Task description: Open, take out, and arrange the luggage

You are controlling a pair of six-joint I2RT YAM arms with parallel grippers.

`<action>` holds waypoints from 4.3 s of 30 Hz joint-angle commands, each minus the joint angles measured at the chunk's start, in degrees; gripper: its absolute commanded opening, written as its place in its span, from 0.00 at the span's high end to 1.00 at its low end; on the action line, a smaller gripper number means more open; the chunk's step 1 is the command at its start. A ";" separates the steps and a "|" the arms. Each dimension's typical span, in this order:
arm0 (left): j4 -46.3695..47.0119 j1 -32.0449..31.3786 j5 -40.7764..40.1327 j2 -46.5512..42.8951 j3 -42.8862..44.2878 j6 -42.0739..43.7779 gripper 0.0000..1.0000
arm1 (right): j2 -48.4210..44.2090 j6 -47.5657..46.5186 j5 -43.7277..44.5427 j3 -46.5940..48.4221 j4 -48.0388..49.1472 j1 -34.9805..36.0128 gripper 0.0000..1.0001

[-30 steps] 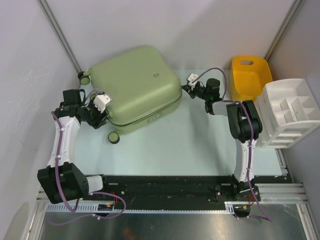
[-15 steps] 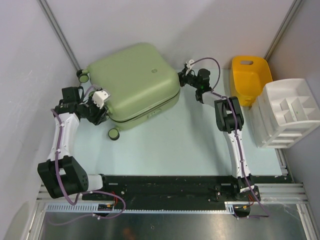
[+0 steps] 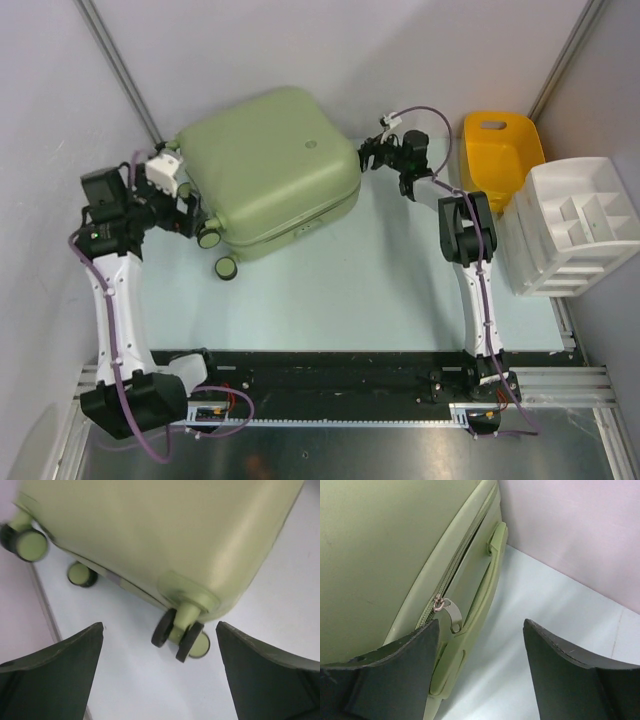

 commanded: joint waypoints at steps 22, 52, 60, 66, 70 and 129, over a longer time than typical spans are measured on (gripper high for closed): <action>25.98 4.67 9.99 24.86 4.96 -49.91 0.00 | -0.69 24.45 -13.57 3.07 -5.36 6.58 0.34; 20.89 -16.33 14.39 31.72 2.31 -31.82 0.28 | -60.82 12.24 -16.41 -73.07 -11.07 21.43 0.70; 16.58 -15.81 9.73 25.41 10.05 -29.34 0.09 | -66.11 5.13 -4.98 -75.01 -9.83 28.30 0.47; 15.44 -7.73 13.33 15.74 9.62 -33.38 0.04 | -77.85 -4.80 -1.56 -74.13 -20.44 28.21 0.40; 14.91 -2.73 13.95 6.43 2.07 -36.02 0.03 | -87.63 -9.03 4.51 -74.04 -32.47 26.28 0.28; 13.33 1.34 15.89 -11.43 -13.59 -39.19 0.15 | -71.46 -1.62 3.53 -69.38 -30.12 24.26 1.00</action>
